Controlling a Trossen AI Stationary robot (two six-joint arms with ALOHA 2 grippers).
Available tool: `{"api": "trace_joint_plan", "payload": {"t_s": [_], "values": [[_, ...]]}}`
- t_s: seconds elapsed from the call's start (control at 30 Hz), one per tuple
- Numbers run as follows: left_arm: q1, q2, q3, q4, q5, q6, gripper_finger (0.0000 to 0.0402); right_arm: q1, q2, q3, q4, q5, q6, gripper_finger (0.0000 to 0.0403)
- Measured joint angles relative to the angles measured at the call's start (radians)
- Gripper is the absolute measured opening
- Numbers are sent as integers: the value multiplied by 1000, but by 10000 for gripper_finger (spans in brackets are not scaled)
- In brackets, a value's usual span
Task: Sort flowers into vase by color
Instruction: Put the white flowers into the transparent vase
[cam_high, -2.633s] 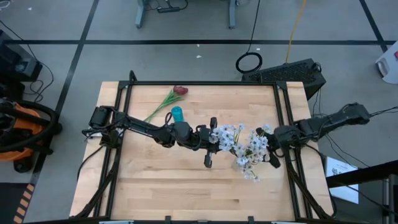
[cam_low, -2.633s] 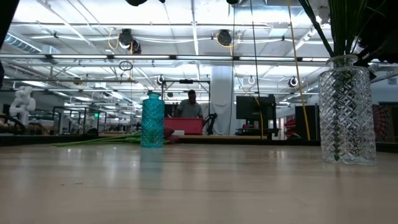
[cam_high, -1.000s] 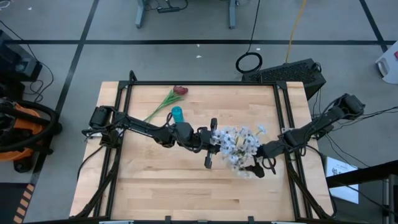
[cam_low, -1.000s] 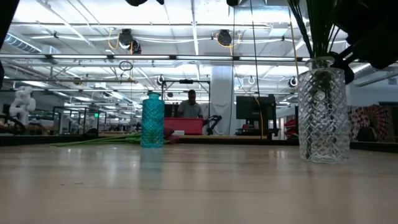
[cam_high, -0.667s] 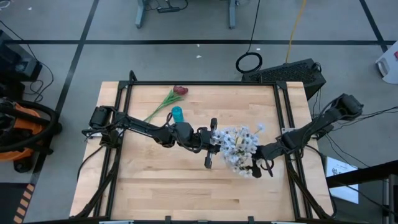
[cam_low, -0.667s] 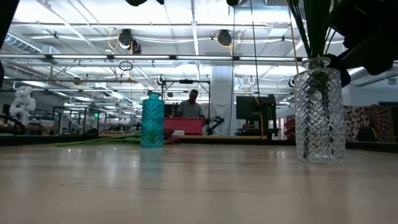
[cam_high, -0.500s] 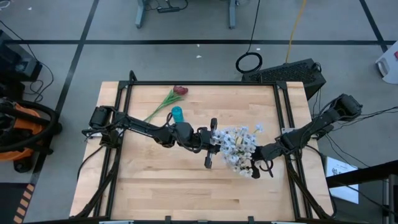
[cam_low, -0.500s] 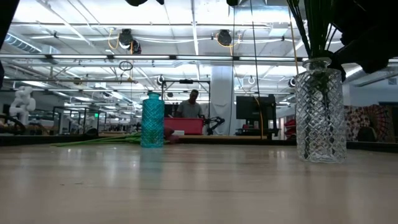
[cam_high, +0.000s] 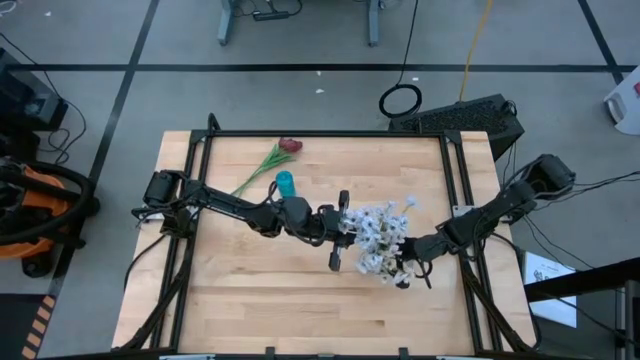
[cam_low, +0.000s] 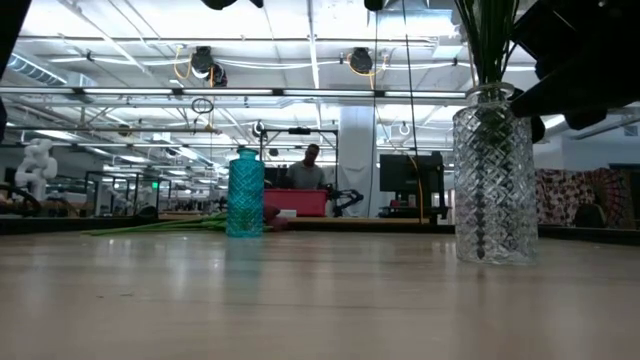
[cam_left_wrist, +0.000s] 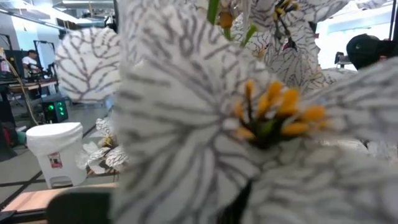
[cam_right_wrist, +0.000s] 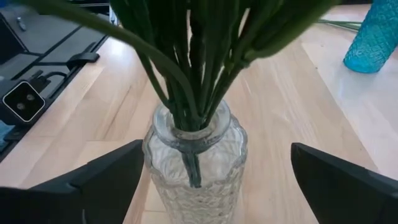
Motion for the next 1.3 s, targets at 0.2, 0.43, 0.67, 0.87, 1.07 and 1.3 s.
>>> {"api": "trace_joint_plan", "payload": {"t_s": [0.2, 0.43, 0.67, 0.87, 1.07, 1.3], "values": [[0, 0, 0, -14, 0, 4, 21, 0, -4, 0, -3, -13, -16, 394], [0, 0, 0, -17, 48, 6, 21, 0, -87, 0, -157, -40, 9, 400], [0, 0, 0, -17, 48, 28, 21, 0, -209, 0, -359, -38, 83, 400], [0, 0, 0, -16, 49, 49, 21, 0, -354, 0, -391, -48, 106, 400], [-7, 0, 0, -17, 49, 49, 21, 0, -435, 0, -512, -59, 148, 400], [-14, 0, 0, -34, 49, 50, 21, 0, -435, -103, -401, -63, 216, 394]]}}
